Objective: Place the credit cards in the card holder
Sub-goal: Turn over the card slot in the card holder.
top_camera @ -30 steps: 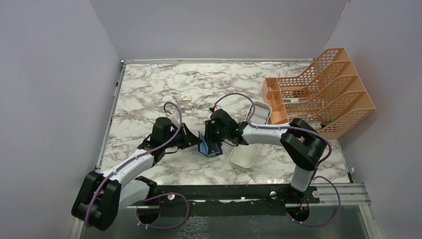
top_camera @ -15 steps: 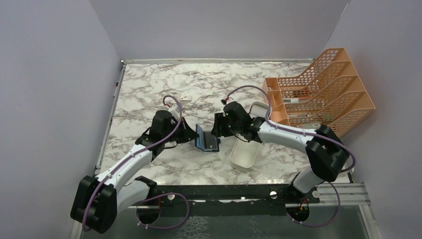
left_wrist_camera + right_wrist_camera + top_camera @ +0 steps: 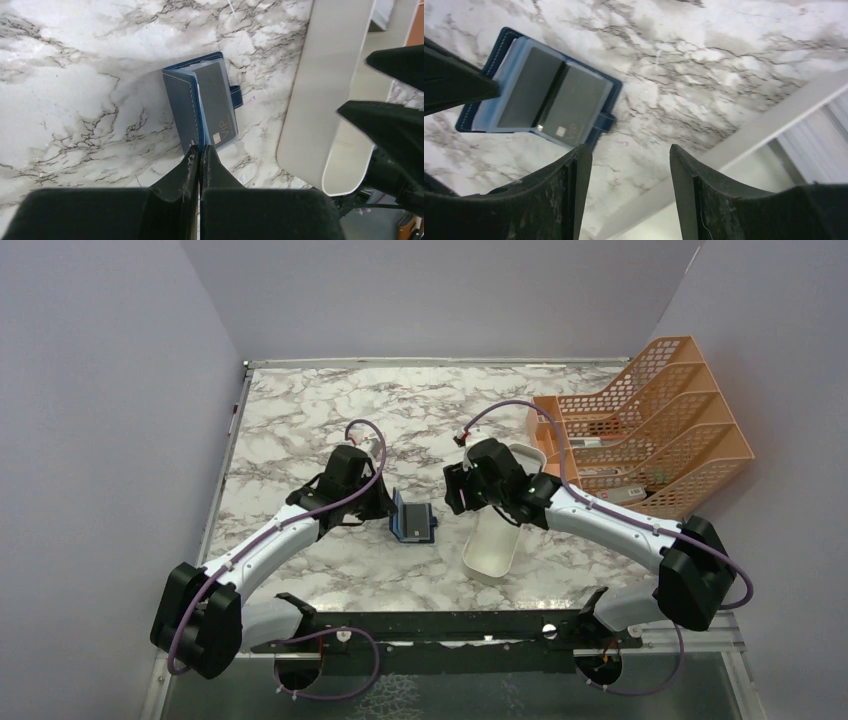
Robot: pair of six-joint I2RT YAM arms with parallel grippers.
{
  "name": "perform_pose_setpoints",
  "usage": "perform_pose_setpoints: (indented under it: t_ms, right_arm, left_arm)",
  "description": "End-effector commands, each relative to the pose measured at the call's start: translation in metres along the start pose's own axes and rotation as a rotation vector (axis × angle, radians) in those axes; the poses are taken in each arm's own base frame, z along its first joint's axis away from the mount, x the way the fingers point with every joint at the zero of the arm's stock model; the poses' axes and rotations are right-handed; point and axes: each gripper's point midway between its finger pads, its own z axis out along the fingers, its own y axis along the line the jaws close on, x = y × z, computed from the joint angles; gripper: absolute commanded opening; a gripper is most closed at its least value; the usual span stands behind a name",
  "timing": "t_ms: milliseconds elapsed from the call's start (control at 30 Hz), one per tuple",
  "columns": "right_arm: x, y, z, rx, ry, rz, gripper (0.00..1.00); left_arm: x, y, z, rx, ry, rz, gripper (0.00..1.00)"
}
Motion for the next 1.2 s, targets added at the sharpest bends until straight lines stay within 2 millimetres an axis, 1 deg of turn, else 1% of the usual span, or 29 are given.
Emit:
perform_pose_setpoints:
  t_ms: [0, 167, 300, 367, 467, 567, 800, 1033, 1167]
  right_arm:
    - [-0.017, -0.038, -0.020, 0.158, -0.019, -0.124, 0.64]
    - [-0.022, -0.066, -0.033, 0.258, -0.016, -0.223, 0.63]
    - [-0.025, -0.075, -0.043, 0.263, -0.058, -0.347, 0.63]
    - [-0.023, -0.077, -0.049, 0.250, -0.067, -0.427, 0.64]
    - [-0.010, -0.086, -0.051, 0.261, -0.030, -0.519, 0.66]
    - [0.000, -0.101, -0.048, 0.303, 0.027, -0.541, 0.67]
    - [0.014, -0.117, -0.039, 0.322, 0.105, -0.585, 0.67]
    - [0.025, -0.144, -0.026, 0.368, 0.185, -0.623, 0.67]
    - [0.030, -0.157, -0.018, 0.392, 0.218, -0.637, 0.66]
  left_arm:
    - [0.002, 0.005, 0.005, -0.073, 0.025, 0.028, 0.00]
    - [0.004, 0.007, 0.011, -0.104, 0.052, 0.028, 0.00]
    - [0.007, 0.004, 0.015, -0.095, 0.070, 0.017, 0.00]
    - [0.009, 0.000, 0.016, -0.067, 0.079, 0.009, 0.00]
    - [0.012, -0.007, 0.018, -0.022, 0.081, -0.011, 0.00]
    - [0.011, -0.006, 0.019, -0.026, 0.074, -0.018, 0.00]
    - [0.018, -0.004, 0.024, -0.026, 0.099, -0.046, 0.00]
    - [0.022, -0.002, 0.018, 0.026, 0.101, -0.106, 0.00]
    - [0.025, 0.009, 0.014, 0.047, 0.110, -0.154, 0.00]
